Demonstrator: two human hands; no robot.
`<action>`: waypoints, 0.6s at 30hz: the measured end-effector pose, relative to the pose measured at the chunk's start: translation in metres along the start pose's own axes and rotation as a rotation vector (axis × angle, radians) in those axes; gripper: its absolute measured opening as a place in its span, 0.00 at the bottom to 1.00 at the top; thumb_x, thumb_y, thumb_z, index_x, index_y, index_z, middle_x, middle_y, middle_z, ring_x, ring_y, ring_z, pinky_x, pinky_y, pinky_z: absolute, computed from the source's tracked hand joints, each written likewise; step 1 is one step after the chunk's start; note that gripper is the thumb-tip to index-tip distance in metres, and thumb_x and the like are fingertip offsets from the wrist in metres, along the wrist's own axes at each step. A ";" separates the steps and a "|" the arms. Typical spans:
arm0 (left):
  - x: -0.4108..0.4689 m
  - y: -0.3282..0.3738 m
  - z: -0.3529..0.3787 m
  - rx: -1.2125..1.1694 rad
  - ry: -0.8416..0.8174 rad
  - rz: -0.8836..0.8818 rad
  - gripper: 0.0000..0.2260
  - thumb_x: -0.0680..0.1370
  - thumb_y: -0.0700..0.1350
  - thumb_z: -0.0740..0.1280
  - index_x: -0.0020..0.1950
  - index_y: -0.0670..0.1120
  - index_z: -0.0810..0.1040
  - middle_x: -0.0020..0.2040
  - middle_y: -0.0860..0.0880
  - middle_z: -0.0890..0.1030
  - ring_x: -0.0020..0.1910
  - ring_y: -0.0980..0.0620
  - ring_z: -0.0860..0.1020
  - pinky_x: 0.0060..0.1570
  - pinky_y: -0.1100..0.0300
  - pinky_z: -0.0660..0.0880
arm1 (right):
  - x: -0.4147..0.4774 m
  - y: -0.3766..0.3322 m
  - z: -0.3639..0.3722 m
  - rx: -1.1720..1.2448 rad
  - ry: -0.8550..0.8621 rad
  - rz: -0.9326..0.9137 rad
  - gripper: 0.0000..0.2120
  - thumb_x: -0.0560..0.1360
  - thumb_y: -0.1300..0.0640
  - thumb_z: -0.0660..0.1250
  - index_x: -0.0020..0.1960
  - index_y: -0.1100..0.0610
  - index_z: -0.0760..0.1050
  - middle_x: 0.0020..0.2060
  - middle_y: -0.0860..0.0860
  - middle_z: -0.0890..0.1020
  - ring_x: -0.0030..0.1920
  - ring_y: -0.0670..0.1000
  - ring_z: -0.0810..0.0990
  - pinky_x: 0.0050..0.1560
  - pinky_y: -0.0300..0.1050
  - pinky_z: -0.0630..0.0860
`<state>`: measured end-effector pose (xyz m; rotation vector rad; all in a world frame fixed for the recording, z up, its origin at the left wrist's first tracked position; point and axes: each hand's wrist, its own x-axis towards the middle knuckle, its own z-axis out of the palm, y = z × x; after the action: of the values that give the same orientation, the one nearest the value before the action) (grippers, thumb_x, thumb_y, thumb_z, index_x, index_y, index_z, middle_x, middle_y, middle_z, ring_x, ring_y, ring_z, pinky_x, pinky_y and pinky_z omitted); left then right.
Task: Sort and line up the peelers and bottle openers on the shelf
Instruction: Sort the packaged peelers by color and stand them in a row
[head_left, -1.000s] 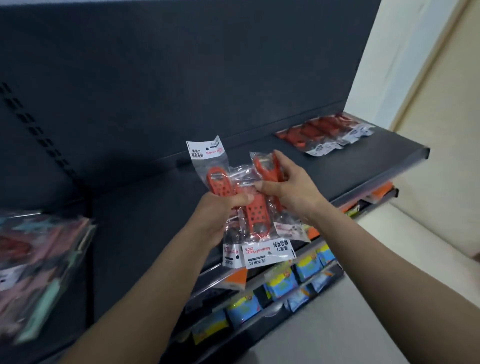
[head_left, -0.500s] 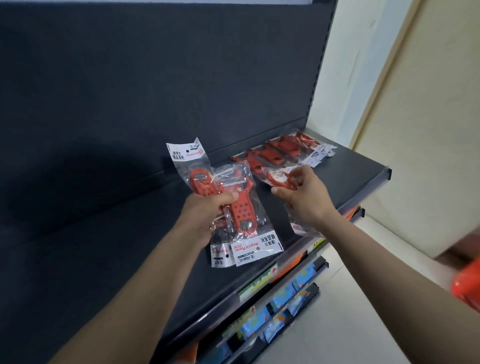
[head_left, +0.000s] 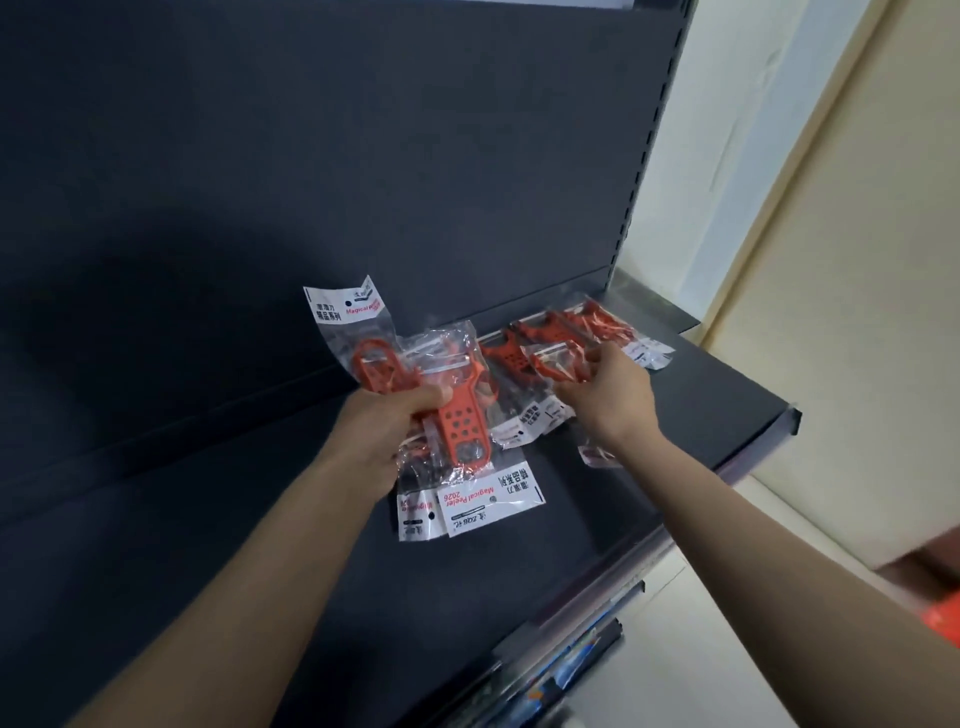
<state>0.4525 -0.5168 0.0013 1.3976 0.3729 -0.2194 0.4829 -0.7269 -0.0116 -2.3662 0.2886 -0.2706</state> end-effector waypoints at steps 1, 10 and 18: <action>0.004 0.001 0.006 -0.017 0.021 -0.004 0.07 0.70 0.39 0.72 0.47 0.43 0.79 0.37 0.50 0.85 0.38 0.51 0.83 0.38 0.56 0.76 | 0.009 0.003 0.000 -0.007 -0.002 -0.015 0.18 0.70 0.55 0.72 0.56 0.59 0.72 0.46 0.53 0.80 0.44 0.54 0.77 0.41 0.43 0.68; 0.021 0.002 0.053 -0.115 0.229 0.032 0.06 0.69 0.38 0.74 0.44 0.43 0.80 0.36 0.49 0.85 0.34 0.52 0.83 0.29 0.62 0.77 | 0.087 0.016 -0.006 -0.031 -0.082 -0.135 0.16 0.70 0.53 0.72 0.51 0.61 0.72 0.45 0.57 0.81 0.44 0.58 0.78 0.41 0.45 0.71; 0.038 0.004 0.102 -0.138 0.283 0.045 0.07 0.68 0.37 0.74 0.46 0.41 0.82 0.45 0.43 0.85 0.45 0.44 0.83 0.48 0.49 0.79 | 0.140 0.045 -0.022 -0.008 -0.131 -0.155 0.21 0.71 0.48 0.70 0.55 0.63 0.73 0.48 0.58 0.81 0.51 0.61 0.78 0.51 0.53 0.76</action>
<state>0.5016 -0.6144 0.0039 1.3012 0.5786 0.0420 0.6049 -0.8122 -0.0112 -2.4051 0.0447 -0.1858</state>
